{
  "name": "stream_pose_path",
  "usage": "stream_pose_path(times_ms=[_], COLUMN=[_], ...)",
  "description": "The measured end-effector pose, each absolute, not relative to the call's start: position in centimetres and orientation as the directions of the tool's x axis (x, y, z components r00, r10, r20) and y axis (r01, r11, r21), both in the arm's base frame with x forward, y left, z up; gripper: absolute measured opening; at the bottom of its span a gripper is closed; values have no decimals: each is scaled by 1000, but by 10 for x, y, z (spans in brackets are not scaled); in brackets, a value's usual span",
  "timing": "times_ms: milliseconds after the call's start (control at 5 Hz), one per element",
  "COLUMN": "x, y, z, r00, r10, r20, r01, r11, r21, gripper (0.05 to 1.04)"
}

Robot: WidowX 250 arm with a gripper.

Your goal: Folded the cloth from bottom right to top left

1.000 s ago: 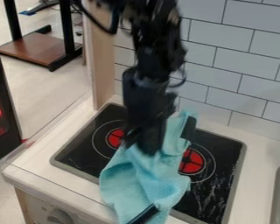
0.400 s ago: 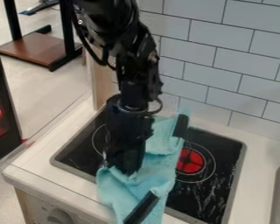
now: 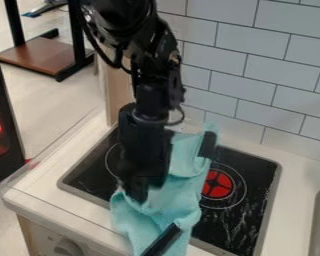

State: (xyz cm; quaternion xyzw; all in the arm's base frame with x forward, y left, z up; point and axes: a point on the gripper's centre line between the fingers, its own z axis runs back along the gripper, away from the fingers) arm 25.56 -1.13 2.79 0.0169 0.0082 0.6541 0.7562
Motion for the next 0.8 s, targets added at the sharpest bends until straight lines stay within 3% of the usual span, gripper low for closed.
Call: stream_pose_path(times_ms=[200,400,600,800], x=[254,247,242,243], y=[-11,-4,-5,-15], z=[48,68,101,119], r00=[129,85,67,109], r10=[991,993,992,993], r20=[17,83,105,42], r01=[-992,-996,-997,-985], r11=[129,84,72,114], r21=[1,23,-40,-126], gripper=[1017,1009,999,999])
